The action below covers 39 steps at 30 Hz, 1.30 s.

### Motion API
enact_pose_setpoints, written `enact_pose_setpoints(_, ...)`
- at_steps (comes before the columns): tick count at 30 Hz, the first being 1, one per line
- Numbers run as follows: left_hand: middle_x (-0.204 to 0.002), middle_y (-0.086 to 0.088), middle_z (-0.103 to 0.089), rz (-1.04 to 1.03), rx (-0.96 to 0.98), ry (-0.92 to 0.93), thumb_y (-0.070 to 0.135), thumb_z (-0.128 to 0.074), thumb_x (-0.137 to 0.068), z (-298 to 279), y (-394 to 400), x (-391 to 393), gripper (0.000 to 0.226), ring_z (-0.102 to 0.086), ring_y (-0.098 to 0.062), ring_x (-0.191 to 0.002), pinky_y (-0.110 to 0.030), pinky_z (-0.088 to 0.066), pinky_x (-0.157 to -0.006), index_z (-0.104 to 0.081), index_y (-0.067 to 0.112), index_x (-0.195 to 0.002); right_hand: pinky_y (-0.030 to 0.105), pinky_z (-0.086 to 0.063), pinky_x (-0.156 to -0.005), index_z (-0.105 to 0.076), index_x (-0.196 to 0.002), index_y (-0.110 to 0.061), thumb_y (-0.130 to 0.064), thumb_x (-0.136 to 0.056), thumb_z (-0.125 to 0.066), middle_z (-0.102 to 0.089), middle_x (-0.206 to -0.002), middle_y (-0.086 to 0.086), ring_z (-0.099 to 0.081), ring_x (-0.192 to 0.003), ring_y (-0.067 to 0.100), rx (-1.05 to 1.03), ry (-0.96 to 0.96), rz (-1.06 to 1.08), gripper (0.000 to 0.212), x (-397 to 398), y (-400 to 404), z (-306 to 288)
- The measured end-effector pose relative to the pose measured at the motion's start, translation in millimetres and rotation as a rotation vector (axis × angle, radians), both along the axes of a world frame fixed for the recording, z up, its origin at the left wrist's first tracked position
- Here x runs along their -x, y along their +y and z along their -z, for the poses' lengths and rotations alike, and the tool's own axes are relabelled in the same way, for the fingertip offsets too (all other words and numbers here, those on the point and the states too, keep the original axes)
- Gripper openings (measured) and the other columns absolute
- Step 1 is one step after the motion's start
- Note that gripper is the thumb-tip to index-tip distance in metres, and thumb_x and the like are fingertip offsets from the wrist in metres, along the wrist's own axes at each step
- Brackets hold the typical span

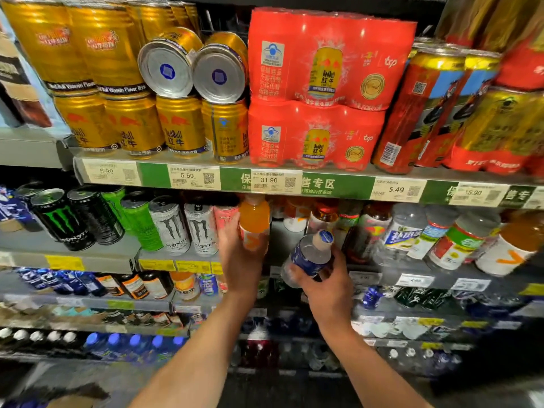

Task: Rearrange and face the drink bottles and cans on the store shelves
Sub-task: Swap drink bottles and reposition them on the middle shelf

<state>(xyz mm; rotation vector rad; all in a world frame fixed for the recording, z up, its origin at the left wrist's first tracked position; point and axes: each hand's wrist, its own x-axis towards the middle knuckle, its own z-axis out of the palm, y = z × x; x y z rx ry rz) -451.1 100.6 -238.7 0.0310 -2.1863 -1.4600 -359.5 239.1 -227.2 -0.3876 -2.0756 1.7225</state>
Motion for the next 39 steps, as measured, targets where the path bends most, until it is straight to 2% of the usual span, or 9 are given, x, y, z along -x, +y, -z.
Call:
enact_pose_setpoints(4,-0.113,0.010,-0.056,-0.030,-0.038,0.046,0.022,-0.083,-0.082,4,3,0,0.054,-0.058,-0.021,-0.105,-0.038,-0.051,-0.086,-0.060,0.026,-0.131,0.014,-0.052,-0.088,-0.052,-0.117,-0.044,-0.021,-0.071,-0.090,-0.066,-0.115,-0.017,-0.063,-0.101,-0.008,-0.002,-0.021,0.012,0.064,-8,9,2)
enact_pose_setpoints(7,-0.120,-0.004,-0.057,-0.089,-0.041,0.031,0.021,-0.087,-0.078,9,10,-7,0.062,-0.053,-0.023,-0.113,-0.034,-0.046,-0.094,-0.058,0.013,-0.132,0.016,-0.053,-0.089,-0.053,-0.128,-0.030,-0.020,-0.070,-0.091,-0.067,-0.118,-0.013,-0.064,-0.103,-0.005,0.017,-0.018,0.037,0.070,-14,22,0)
enact_pose_setpoints(12,-0.117,-0.010,-0.058,0.005,0.023,0.023,0.026,-0.084,-0.079,0,57,-47,0.053,-0.041,0.000,-0.105,0.000,-0.029,-0.092,-0.061,0.005,-0.122,0.004,-0.047,-0.078,-0.050,-0.129,-0.030,-0.018,-0.071,-0.090,-0.065,-0.115,-0.018,-0.061,-0.097,-0.014,0.034,0.010,0.090,0.071,-32,66,-8)
enact_pose_setpoints(16,-0.113,-0.003,-0.052,0.177,-0.095,0.062,0.018,-0.084,-0.078,-8,124,-84,0.045,-0.056,0.001,-0.094,-0.012,-0.046,-0.082,-0.058,0.015,-0.115,0.014,-0.052,-0.078,-0.052,-0.131,-0.026,-0.015,-0.071,-0.089,-0.070,-0.112,-0.010,-0.068,-0.099,0.004,0.060,0.043,0.138,0.070,-58,125,-12)
enact_pose_setpoints(20,-0.106,0.000,-0.052,0.285,-0.158,-0.021,0.011,-0.086,-0.076,-17,210,-125,0.048,-0.057,0.006,-0.084,-0.007,-0.043,-0.074,-0.055,0.028,-0.108,0.017,-0.053,-0.080,-0.052,-0.131,-0.022,-0.016,-0.071,-0.089,-0.070,-0.115,-0.006,-0.069,-0.100,0.006,0.043,0.068,0.206,0.071,-99,201,-16)
enact_pose_setpoints(25,-0.098,0.001,-0.057,0.386,-0.129,-0.081,0.011,-0.086,-0.077,-14,312,-170,0.051,-0.057,0.012,-0.078,-0.006,-0.044,-0.068,-0.052,0.035,-0.106,0.040,-0.058,-0.088,-0.049,-0.136,-0.028,-0.032,-0.072,-0.086,-0.068,-0.115,-0.020,-0.068,-0.105,0.004,-0.008,0.018,0.223,0.074,-154,302,-9)
enact_pose_setpoints(28,-0.103,-0.010,-0.060,0.457,-0.134,-0.150,0.019,-0.087,-0.077,-7,366,-191,0.049,-0.058,0.004,-0.077,-0.009,-0.046,-0.065,-0.052,0.040,-0.104,0.037,-0.058,-0.088,-0.048,-0.136,-0.040,-0.041,-0.070,-0.085,-0.065,-0.114,-0.032,-0.067,-0.105,0.001,-0.001,-0.005,0.264,0.076,-180,349,-4)
enact_pose_setpoints(32,-0.096,-0.011,-0.062,0.533,-0.167,-0.191,0.020,-0.087,-0.076,-7,429,-210,0.046,-0.057,0.000,-0.075,-0.010,-0.046,-0.062,-0.055,0.039,-0.103,0.018,-0.053,-0.082,-0.048,-0.118,-0.050,-0.024,-0.072,-0.088,-0.063,-0.098,-0.042,-0.063,-0.093,-0.013,0.016,-0.033,0.365,0.066,-205,399,-8)
enact_pose_setpoints(39,-0.102,0.002,-0.062,0.735,-0.277,-0.342,0.013,-0.085,-0.078,-10,515,-201,0.050,-0.061,-0.009,-0.085,-0.022,-0.052,-0.079,-0.058,0.019,-0.120,0.029,-0.054,-0.090,-0.049,-0.124,-0.041,-0.026,-0.071,-0.089,-0.063,-0.109,-0.028,-0.064,-0.101,-0.003,0.035,-0.041,0.527,0.068,-212,479,-6)
